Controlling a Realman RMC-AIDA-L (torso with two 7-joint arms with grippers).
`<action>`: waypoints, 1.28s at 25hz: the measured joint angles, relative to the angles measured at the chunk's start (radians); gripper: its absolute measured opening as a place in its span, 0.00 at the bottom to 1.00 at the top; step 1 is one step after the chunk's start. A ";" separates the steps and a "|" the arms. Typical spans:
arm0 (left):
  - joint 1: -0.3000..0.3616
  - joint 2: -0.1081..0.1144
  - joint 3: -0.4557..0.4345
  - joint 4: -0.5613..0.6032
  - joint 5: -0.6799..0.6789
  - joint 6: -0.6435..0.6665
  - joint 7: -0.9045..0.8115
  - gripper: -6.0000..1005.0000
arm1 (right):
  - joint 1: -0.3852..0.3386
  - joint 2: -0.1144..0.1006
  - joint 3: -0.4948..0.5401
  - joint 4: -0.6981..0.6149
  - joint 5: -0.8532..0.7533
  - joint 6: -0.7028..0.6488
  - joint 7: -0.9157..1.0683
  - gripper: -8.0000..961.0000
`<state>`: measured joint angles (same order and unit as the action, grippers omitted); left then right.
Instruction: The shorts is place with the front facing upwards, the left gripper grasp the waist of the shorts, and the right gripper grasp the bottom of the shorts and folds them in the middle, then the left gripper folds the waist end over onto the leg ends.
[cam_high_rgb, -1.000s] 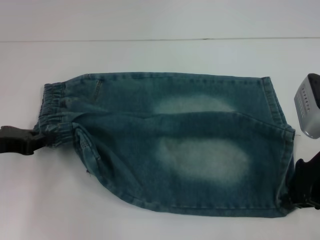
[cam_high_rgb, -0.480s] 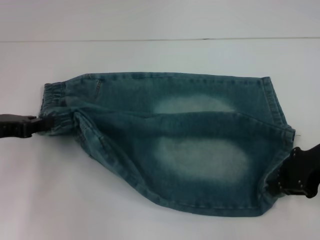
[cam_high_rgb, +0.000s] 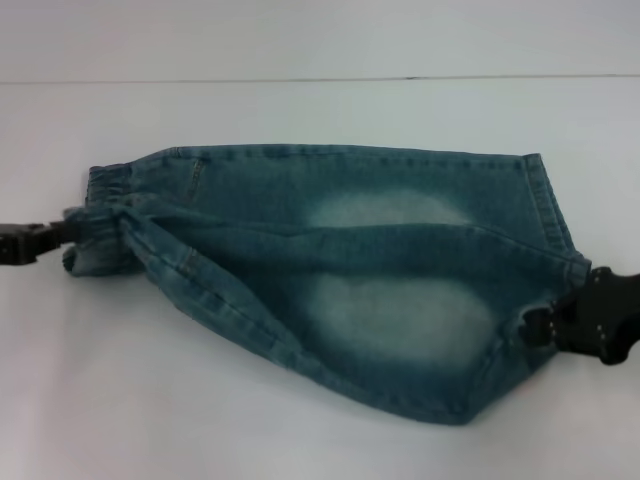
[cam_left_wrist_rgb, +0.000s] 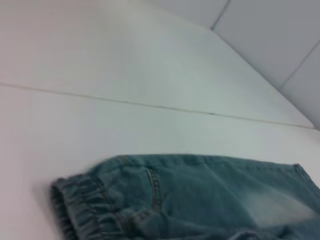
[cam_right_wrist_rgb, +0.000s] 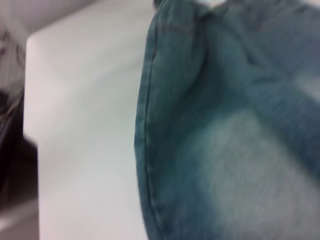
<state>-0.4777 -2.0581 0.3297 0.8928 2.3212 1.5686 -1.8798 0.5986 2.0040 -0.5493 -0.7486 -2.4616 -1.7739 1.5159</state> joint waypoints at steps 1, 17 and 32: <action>0.000 0.000 0.000 0.000 0.000 0.000 0.000 0.03 | 0.000 0.000 0.000 0.000 0.000 0.000 0.000 0.04; -0.005 0.005 -0.037 0.019 -0.001 -0.096 -0.067 0.03 | -0.123 0.012 0.219 0.189 0.309 0.158 -0.045 0.04; -0.057 0.030 0.024 0.045 0.005 -0.050 -0.195 0.02 | -0.108 0.001 0.244 0.229 0.444 0.359 -0.194 0.02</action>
<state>-0.5347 -2.0286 0.3541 0.9374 2.3260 1.5186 -2.0743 0.4909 2.0047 -0.3051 -0.5200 -2.0180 -1.4148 1.3224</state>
